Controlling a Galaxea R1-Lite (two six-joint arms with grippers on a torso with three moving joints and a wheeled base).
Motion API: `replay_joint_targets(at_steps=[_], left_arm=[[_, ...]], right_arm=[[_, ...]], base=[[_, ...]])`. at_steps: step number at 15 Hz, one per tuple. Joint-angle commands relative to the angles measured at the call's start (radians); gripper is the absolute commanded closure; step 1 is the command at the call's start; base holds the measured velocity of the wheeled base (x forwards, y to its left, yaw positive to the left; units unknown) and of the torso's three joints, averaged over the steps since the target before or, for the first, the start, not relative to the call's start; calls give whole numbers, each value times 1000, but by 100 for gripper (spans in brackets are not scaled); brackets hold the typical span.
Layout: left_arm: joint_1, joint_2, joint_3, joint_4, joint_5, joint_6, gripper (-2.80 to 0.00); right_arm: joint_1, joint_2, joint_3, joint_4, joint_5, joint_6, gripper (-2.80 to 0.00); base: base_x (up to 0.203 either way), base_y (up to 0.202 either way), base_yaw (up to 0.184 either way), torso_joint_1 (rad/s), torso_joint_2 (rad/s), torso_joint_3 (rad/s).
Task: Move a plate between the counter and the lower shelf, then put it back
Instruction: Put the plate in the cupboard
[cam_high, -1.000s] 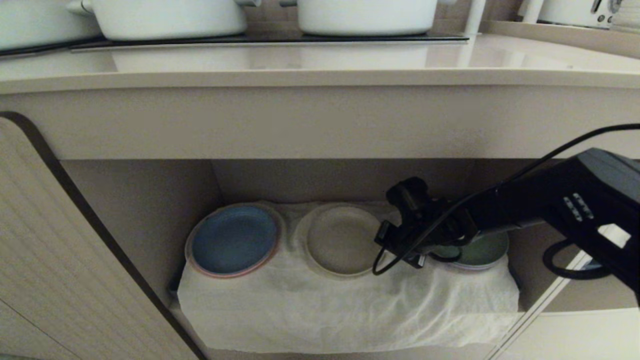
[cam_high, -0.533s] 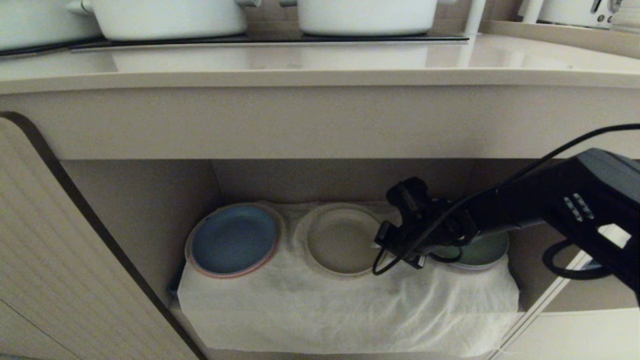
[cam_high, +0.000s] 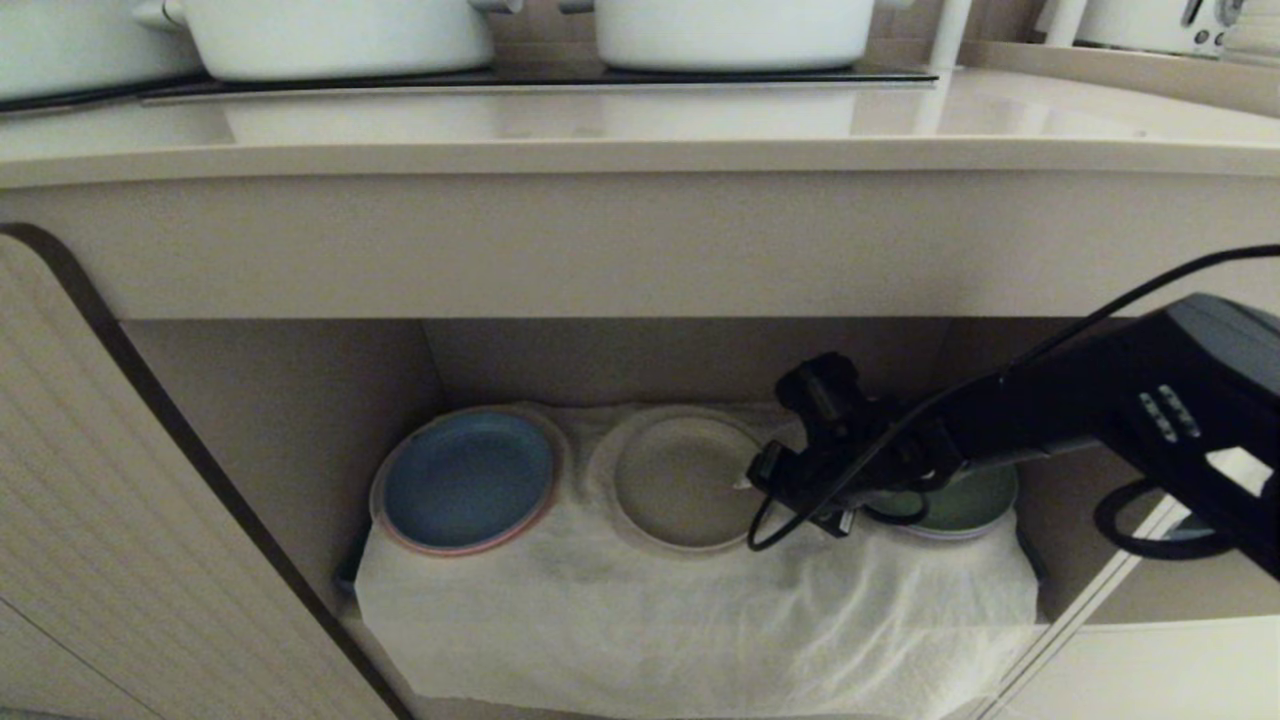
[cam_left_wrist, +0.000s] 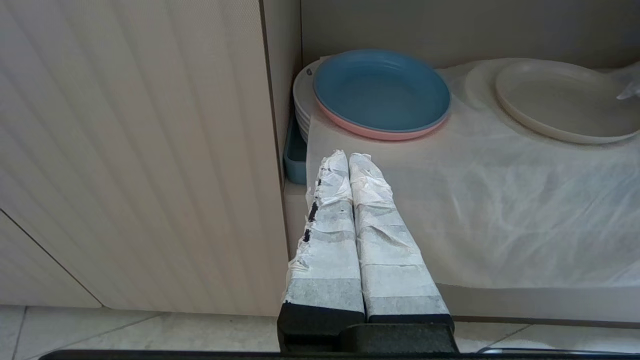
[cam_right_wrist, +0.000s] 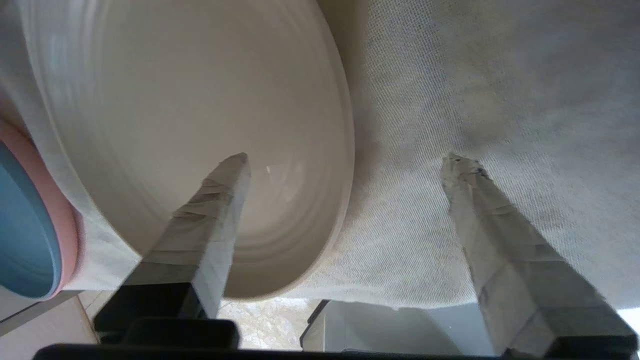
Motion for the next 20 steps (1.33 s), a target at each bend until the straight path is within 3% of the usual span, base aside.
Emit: replay_joint_targets(at_steps=[1, 3, 20], left_arm=[[0, 0, 0, -1, 0, -1, 0], [0, 0, 0, 0, 0, -1, 0], [0, 0, 0, 0, 0, -1, 0]], right_arm=[[0, -16, 5, 13, 0, 1, -280], [0, -25, 21, 48, 2, -38, -280], [2, -178, 197, 49, 44, -42, -280]], base=[[0, 0, 0, 0, 0, 0], [0, 0, 0, 0, 0, 0], [0, 0, 0, 0, 0, 0]])
